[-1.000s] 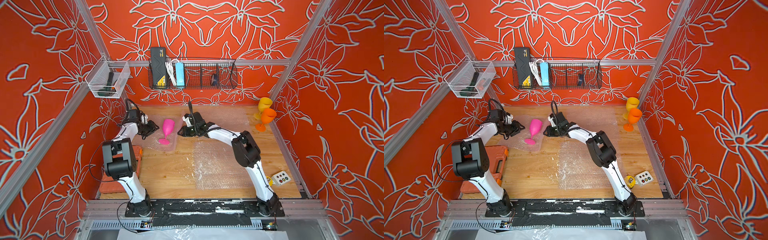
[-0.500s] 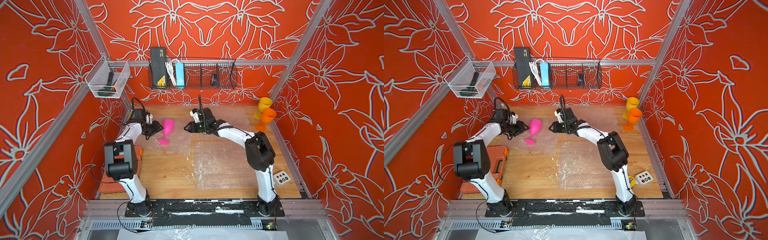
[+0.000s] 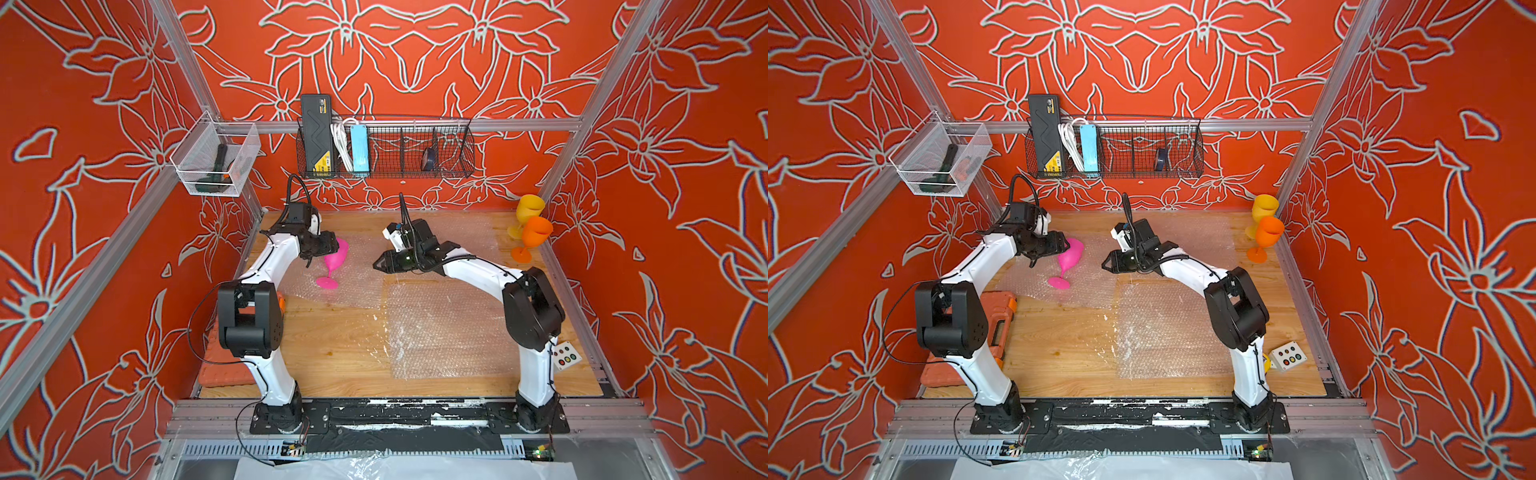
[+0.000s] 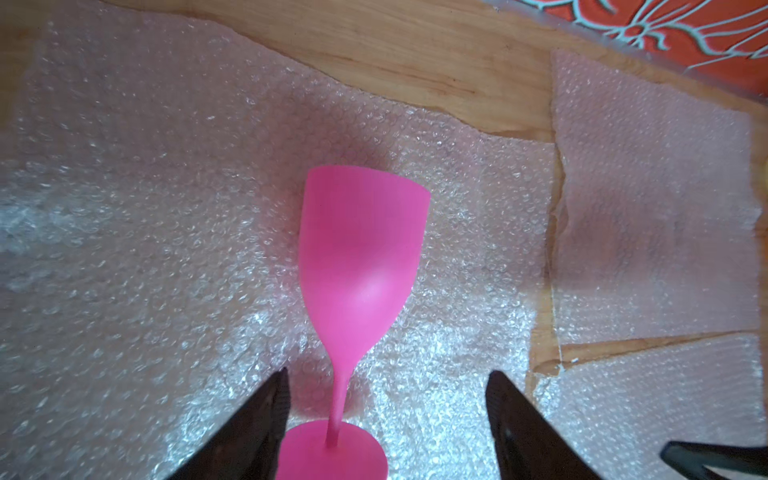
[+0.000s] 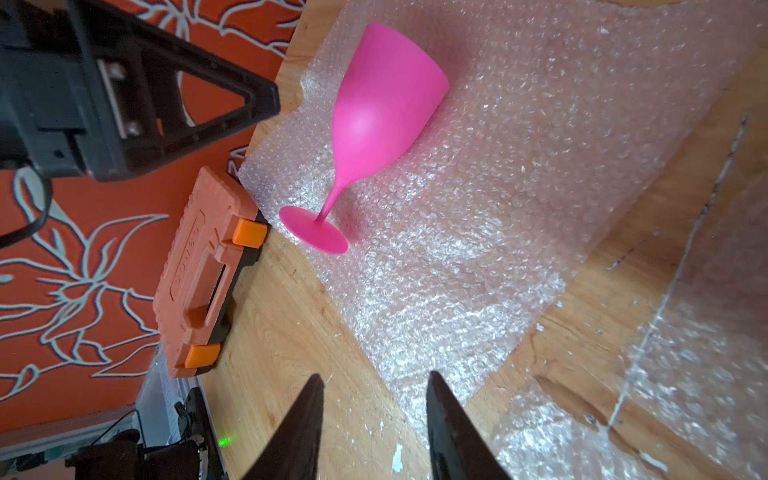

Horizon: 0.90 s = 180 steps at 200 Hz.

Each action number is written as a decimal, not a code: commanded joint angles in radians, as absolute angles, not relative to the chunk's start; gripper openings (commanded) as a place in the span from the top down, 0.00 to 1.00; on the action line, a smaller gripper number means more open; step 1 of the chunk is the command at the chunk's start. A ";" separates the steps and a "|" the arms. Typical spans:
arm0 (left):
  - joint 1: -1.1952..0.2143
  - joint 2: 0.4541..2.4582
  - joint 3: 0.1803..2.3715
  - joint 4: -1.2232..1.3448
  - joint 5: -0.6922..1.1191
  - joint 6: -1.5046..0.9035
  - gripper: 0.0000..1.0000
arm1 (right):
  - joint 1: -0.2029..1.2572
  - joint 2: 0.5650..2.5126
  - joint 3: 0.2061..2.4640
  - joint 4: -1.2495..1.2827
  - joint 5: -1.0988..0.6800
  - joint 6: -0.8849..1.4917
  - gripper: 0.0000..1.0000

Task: Unpack wine glasses from bubble wrap
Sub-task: Pick up the wine glass from the bubble wrap.

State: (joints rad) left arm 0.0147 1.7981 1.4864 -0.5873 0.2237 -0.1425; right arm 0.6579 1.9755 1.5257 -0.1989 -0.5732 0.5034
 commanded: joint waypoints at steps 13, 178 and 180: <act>-0.017 1.879 1.566 -0.671 0.123 -0.101 0.19 | 0.664 1.937 1.477 -0.211 -0.579 0.470 0.57; -0.077 2.159 1.723 -0.845 0.011 -0.078 0.23 | 0.660 1.926 1.393 -0.150 -0.609 0.485 0.56; -0.078 2.159 1.722 -0.845 0.011 -0.078 0.23 | 0.660 1.926 1.394 -0.150 -0.609 0.486 0.57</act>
State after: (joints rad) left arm -0.0704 2.1521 1.7031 -0.7952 0.0303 -0.0860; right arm 0.6579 1.9564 1.4055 -0.1711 -0.5877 0.4847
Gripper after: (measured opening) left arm 0.823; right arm 0.434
